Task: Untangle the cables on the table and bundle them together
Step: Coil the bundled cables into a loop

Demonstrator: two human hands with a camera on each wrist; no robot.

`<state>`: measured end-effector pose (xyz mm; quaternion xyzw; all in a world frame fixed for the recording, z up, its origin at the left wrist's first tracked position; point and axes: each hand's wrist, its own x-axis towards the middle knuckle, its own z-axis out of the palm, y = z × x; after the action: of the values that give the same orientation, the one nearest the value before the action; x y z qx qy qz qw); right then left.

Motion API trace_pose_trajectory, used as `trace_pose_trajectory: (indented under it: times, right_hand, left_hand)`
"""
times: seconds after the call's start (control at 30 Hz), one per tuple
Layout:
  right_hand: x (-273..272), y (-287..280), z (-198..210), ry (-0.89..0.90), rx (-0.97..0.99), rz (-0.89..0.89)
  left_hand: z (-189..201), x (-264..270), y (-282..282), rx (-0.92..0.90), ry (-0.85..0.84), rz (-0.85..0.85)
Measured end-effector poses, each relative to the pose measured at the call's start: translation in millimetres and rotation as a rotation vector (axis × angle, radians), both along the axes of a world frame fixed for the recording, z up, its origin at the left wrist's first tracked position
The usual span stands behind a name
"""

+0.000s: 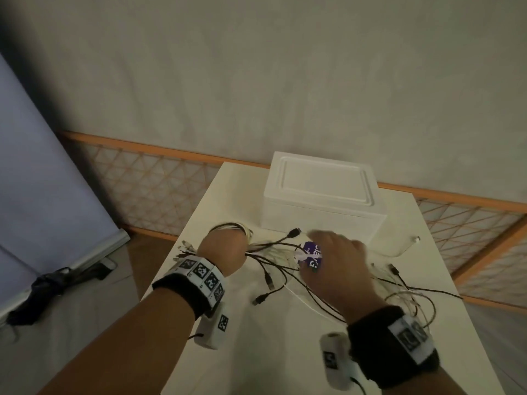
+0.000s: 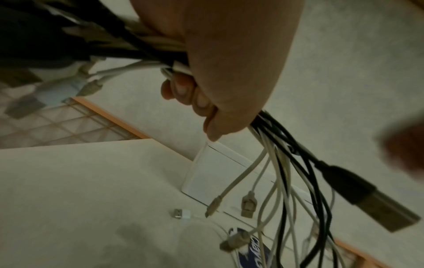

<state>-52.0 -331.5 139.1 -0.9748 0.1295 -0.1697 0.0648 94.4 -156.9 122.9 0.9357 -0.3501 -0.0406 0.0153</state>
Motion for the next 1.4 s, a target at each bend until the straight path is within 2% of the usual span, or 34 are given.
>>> trace_pose_trajectory:
  times: [0.03,0.07,0.1,0.17,0.2,0.3,0.37,0.47,0.57,0.67,0.73,0.83,0.9,0.97,1.07,1.1,1.2,1.4]
  right_hand:
    - [10,16,3,-0.054,0.04,0.1]
    - [20,28,0,-0.021,0.096,0.179]
    - [28,35,-5,0.067,0.213,0.227]
    - [37,39,-14,0.271,0.54,0.212]
    - [38,37,-19,0.346,0.605,0.189]
    - [31,26,-28,0.47,0.5,0.196]
    - [27,25,-27,0.473,0.45,0.215]
    - [23,19,-18,0.415,0.16,0.189]
    - [25,8,3,0.267,-0.15,0.224]
    - [32,-7,20,0.12,-0.392,0.349]
    - [36,-16,27,0.036,-0.478,0.441]
    - [41,-22,33,-0.135,-0.501,0.515]
    - [47,-25,32,-0.239,-0.407,0.577]
    - [52,-20,32,-0.288,-0.154,0.638]
    - [47,-6,35,-0.215,0.537,0.557]
    - [45,-3,36,-0.178,0.707,0.561]
    - [40,1,34,-0.094,0.865,0.621]
    - [39,2,17,-0.012,1.04,0.522]
  left_hand:
    - [0,-6,-5,-0.002,-0.014,-0.064]
    - [1,-13,-9,0.0,-0.042,-0.133]
    - [3,-19,-13,0.01,-0.068,-0.191]
    - [9,-25,-16,0.033,-0.117,-0.252]
    - [11,-24,-14,0.053,-0.135,-0.258]
    - [11,-19,-6,0.079,-0.107,-0.247]
    - [6,-18,-4,0.033,-0.062,-0.225]
    - [-1,-18,-8,-0.103,0.045,-0.129]
    - [-1,-17,-15,-0.256,0.292,-0.041]
    - [9,-19,-21,-0.261,0.536,-0.062]
    - [17,-24,-24,-0.289,0.75,-0.091]
    - [29,-42,-26,-0.318,0.98,-0.166]
    - [34,-55,-27,-0.393,1.136,-0.239]
    - [39,-63,-29,-0.505,1.218,-0.296]
    - [49,-66,-29,-0.624,1.259,-0.349]
    - [51,-67,-29,-0.648,1.277,-0.366]
    - [50,-70,-27,-0.695,1.316,-0.393]
    - [39,-75,-26,-0.783,1.388,-0.367]
